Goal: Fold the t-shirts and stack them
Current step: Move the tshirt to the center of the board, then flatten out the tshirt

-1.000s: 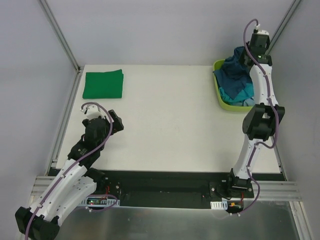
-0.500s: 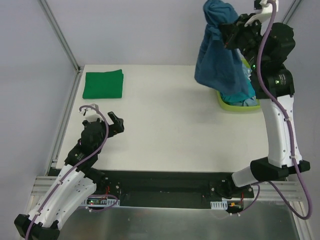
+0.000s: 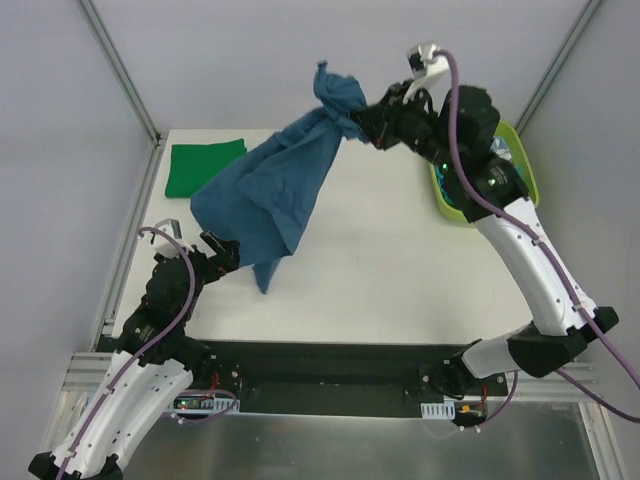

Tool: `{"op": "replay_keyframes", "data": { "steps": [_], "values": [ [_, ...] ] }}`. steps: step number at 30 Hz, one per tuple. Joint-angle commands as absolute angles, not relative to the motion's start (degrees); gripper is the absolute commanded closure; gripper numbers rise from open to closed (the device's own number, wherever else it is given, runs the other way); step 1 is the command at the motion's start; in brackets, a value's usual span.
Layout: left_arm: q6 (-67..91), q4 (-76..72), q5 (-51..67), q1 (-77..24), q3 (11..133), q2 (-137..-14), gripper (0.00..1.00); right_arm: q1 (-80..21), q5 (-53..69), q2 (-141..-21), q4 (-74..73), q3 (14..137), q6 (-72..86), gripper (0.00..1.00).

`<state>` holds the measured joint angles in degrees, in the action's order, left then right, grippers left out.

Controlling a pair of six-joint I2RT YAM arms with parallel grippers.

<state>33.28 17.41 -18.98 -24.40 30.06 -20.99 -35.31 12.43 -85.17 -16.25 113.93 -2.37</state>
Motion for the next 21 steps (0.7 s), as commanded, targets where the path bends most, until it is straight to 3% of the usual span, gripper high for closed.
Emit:
{"op": "replay_keyframes", "data": {
  "steps": [1, 5, 6, 8, 11, 17, 21],
  "values": [
    [37.6, 19.8, -20.9, -24.4, 30.2, -19.4, 0.01, -30.7, -1.8, -74.7, -13.5, 89.7, 3.2, 0.95],
    [39.3, 19.8, -20.0, -24.4, 28.9, -21.8, 0.01, -20.8, 1.8, -70.9, -10.2, 65.8, 7.8, 0.75],
    [39.0, 19.8, -19.3, -24.4, 28.9, -23.2, 0.01, -18.1, 1.2, -71.9, -10.3, 61.3, 8.9, 0.66],
    [38.7, 20.2, -17.8, -24.4, 29.2, -26.7, 0.01, -14.3, 1.8, -73.4, -11.5, 58.1, 8.6, 0.35],
    [41.3, 20.7, -16.3, -24.3, 29.3, -32.8, 0.01, -13.0, -2.8, -74.3, -14.1, 57.0, 7.9, 0.04],
    [43.7, 21.9, -15.0, -23.6, 31.5, -44.2, 0.01, -19.2, -4.1, -73.8, -13.2, 57.1, 4.0, 0.04],
    [43.3, 20.3, -6.1, -15.1, 31.6, -49.6, 0.01, -29.2, -4.4, -75.2, -11.3, 58.2, 0.6, 0.04]
  ]
}}
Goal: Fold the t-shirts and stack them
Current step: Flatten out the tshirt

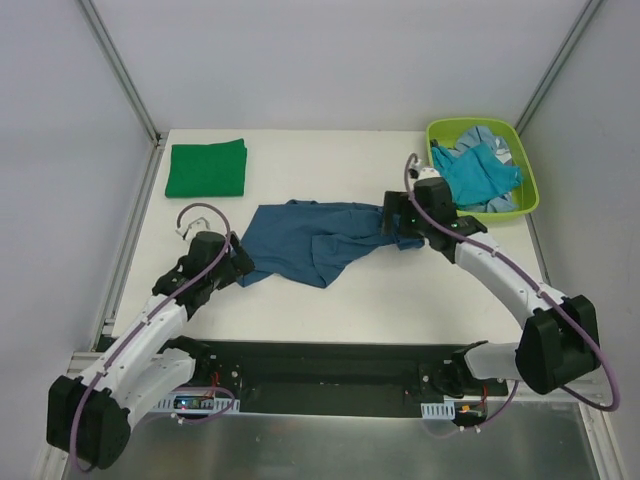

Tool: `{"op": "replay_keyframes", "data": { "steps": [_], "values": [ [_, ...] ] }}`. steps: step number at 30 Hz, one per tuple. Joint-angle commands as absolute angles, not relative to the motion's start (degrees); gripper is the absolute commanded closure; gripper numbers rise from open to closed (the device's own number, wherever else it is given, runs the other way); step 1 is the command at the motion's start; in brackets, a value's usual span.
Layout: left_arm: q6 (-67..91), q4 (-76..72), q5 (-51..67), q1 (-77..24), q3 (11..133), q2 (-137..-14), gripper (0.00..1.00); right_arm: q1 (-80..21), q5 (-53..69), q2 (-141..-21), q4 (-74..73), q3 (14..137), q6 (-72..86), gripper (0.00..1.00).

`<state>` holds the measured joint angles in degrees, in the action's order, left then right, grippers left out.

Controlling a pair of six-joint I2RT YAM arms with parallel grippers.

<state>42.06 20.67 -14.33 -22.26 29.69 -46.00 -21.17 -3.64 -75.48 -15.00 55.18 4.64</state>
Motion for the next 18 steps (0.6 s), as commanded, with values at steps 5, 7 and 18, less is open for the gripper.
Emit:
{"op": "replay_keyframes", "data": {
  "steps": [5, 7, 18],
  "values": [
    [41.5, 13.7, 4.9, -6.9, 30.1, -56.4, 0.11, -39.7, -8.0, -82.3, -9.8, 60.5, 4.0, 0.04],
    [40.7, 11.5, 6.3, -6.6, 30.7, -59.1, 0.17, -43.1, -10.3, -86.3, -9.8, 62.4, 4.6, 0.04],
    [38.9, 7.0, 1.2, -5.9, 33.1, -68.0, 0.53, -52.9, -18.5, -100.4, -13.2, 73.5, 5.7, 0.04]
  ]
}}
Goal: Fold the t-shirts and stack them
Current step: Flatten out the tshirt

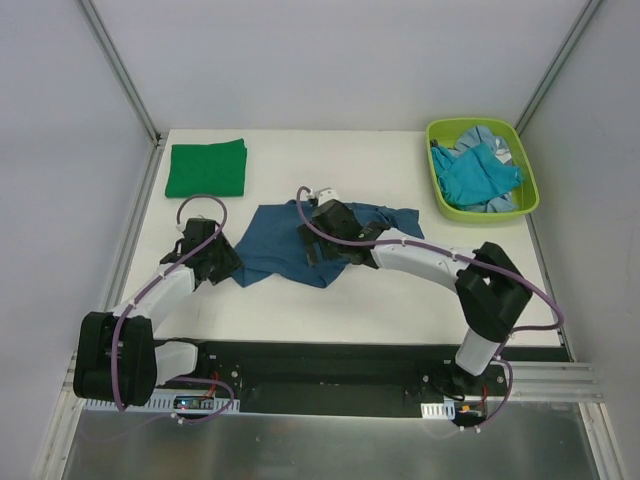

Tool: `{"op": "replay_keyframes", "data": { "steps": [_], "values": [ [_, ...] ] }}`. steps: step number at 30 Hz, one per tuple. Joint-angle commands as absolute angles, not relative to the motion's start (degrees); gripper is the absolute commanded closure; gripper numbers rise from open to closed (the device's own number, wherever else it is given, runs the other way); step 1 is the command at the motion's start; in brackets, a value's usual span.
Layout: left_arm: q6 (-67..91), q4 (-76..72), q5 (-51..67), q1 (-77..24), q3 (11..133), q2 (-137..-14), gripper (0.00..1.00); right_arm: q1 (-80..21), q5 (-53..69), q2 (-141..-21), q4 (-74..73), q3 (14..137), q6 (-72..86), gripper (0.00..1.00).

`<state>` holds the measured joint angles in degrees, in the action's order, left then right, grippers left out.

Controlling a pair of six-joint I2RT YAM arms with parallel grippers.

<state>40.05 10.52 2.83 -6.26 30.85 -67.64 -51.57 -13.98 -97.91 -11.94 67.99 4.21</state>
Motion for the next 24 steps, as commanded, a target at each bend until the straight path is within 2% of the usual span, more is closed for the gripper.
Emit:
{"op": "replay_keyframes", "data": {
  "steps": [1, 10, 16, 20, 22, 24],
  "values": [
    [38.7, 7.0, 0.4, -5.8, 33.4, -68.5, 0.53, -53.3, -18.7, -101.4, -13.8, 74.4, 5.8, 0.04],
    [37.9, 6.1, -2.6, -5.3, 36.3, -75.1, 0.55, -54.7, -20.7, -105.5, -15.8, 79.0, 6.6, 0.04],
    [37.6, 5.1, -1.0, -5.2, 38.0, -78.0, 0.82, -55.0, -21.6, -107.1, -16.3, 80.2, 6.9, 0.04],
    [37.3, 5.2, -2.4, -5.2, 39.1, -77.3, 0.88, -55.5, -23.3, -109.0, -17.1, 82.0, 6.9, 0.04],
    [36.8, 5.2, -1.7, -5.2, 39.6, -76.7, 0.96, -55.9, -24.7, -110.6, -17.1, 83.3, 7.6, 0.04],
    [36.5, 5.2, -0.8, -5.2, 39.9, -76.4, 1.00, -55.8, -26.2, -112.3, -17.7, 84.9, 8.8, 0.03]
  ]
}}
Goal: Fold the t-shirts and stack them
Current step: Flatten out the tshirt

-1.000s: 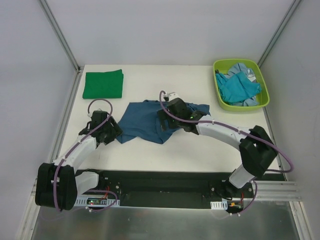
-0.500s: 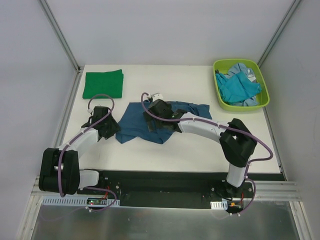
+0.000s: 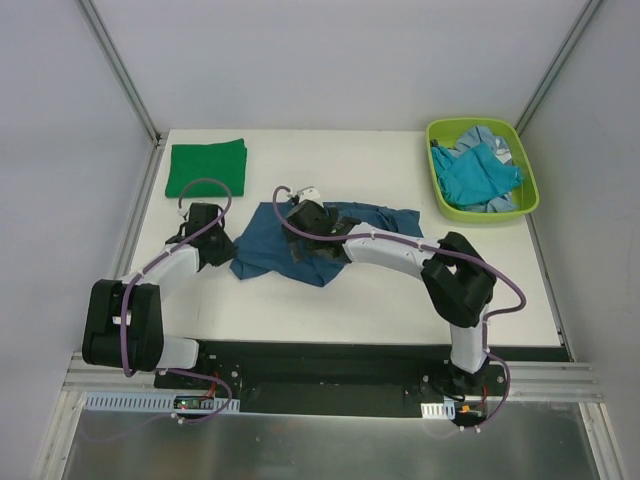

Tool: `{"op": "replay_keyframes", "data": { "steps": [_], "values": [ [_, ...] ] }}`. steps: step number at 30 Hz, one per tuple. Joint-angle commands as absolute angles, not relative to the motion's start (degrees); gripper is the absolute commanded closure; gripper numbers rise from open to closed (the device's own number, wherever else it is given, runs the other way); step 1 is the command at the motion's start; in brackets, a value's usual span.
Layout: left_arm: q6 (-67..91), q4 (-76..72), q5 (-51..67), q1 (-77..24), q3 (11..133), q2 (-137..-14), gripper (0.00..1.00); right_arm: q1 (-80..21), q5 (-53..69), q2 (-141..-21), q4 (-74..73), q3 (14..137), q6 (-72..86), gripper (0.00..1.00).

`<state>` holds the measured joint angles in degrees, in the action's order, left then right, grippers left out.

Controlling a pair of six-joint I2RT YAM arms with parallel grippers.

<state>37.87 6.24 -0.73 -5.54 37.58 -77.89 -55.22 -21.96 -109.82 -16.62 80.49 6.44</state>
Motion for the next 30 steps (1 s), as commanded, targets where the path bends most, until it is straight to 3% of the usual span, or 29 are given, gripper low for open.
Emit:
{"op": "replay_keyframes", "data": {
  "steps": [1, 5, 13, 19, 23, 25, 30],
  "values": [
    [36.6, 5.3, -0.5, -5.2, 39.9, -76.1, 1.00, -55.8, -27.0, -113.1, -18.1, 85.7, 9.5, 0.03],
    [36.2, 5.7, 2.1, -5.2, 39.9, -75.1, 1.00, -55.9, -30.8, -116.0, -19.2, 87.4, 12.1, 0.01],
    [36.8, 8.3, 4.8, -5.2, 39.1, -72.2, 1.00, -55.7, -34.9, -119.1, -21.4, 88.0, 15.1, 0.18],
    [38.9, 11.7, 6.6, -5.7, 37.4, -68.2, 1.00, -55.7, -37.7, -114.5, -21.9, 82.0, 17.8, 0.61],
    [38.7, 14.4, 3.6, -7.9, 37.4, -63.8, 1.00, -55.8, -40.3, -105.3, -17.4, 73.9, 17.8, 0.81],
    [38.6, 15.5, 2.9, -8.3, 37.3, -62.0, 1.00, -55.6, -43.6, -101.1, -17.3, 70.2, 17.8, 0.96],
    [36.9, 16.6, 4.9, -9.3, 35.6, -58.7, 0.96, -55.6, -48.3, -89.0, -18.7, 60.6, 17.9, 1.00]
  ]
}}
